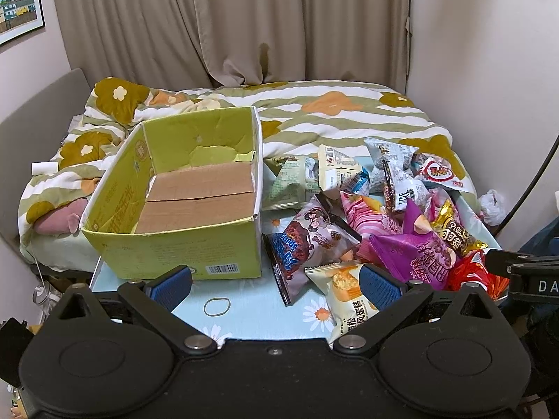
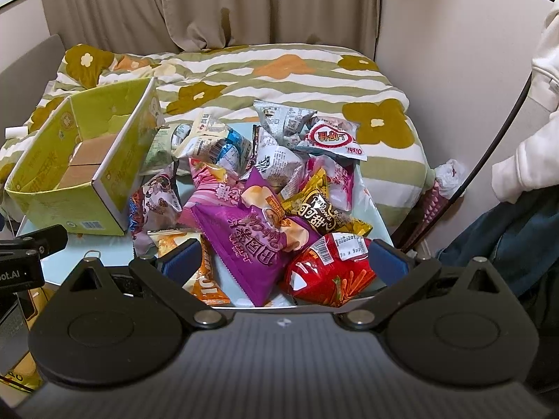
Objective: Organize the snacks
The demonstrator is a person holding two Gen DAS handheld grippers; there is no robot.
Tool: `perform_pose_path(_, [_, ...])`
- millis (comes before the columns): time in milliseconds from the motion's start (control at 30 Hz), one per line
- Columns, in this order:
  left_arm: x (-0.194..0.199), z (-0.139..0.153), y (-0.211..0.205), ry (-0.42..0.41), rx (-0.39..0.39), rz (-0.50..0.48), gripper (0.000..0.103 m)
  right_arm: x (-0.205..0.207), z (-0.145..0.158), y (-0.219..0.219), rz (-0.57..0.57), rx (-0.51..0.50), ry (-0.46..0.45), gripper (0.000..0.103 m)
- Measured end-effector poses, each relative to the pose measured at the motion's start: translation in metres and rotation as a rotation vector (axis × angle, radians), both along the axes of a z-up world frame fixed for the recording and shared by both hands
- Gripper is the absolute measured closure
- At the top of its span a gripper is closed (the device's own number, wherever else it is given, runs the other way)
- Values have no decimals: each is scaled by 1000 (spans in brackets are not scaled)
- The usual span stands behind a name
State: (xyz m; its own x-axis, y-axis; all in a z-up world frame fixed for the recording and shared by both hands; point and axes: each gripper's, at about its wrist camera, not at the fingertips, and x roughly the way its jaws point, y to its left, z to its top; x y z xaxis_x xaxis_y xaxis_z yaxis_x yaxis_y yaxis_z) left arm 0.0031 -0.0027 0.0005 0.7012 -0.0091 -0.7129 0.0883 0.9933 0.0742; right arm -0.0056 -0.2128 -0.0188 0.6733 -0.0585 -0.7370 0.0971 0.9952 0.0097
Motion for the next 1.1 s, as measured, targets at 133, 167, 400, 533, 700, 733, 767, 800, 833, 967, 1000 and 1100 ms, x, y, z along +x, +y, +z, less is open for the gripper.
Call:
perform_pose_path(133, [2, -1, -1, 4, 1, -1, 0, -1, 2, 0, 1, -1, 1, 0])
perform_pose_path(167, [2, -1, -1, 5, 1, -1, 0, -2, 2, 1, 1, 0, 0, 0])
perform_pose_path(400, [2, -1, -1, 5, 1, -1, 0, 3, 0, 0, 0, -2, 2, 0])
perform_pose_path(533, [3, -3, -2, 9, 1, -1, 0, 4, 0, 1, -3, -1, 4, 0])
perform_pose_path(700, [4, -5, -2, 11, 2, -1, 0, 3, 0, 1, -1, -2, 3, 0])
perform_pose_path(733, [4, -5, -2, 11, 2, -1, 0, 4, 0, 1, -1, -2, 3, 0])
perform_pose_path(767, [4, -5, -2, 11, 2, -1, 0, 3, 0, 2, -2, -2, 3, 0])
perform_pose_path(800, [4, -5, -2, 12, 3, -1, 0, 4, 0, 2, -2, -2, 3, 0])
perform_pose_path(833, [4, -5, -2, 12, 3, -1, 0, 5, 0, 2, -3, -1, 4, 0])
perform_pose_path(967, [5, -5, -2, 13, 2, -1, 0, 3, 0, 2, -2, -3, 4, 0])
perform_pose_path(1000, [5, -5, -2, 13, 3, -1, 0, 4, 0, 2, -2, -3, 3, 0])
perform_pose_path(1100, [5, -5, -2, 13, 3, -1, 0, 3, 0, 2, -3, -3, 4, 0])
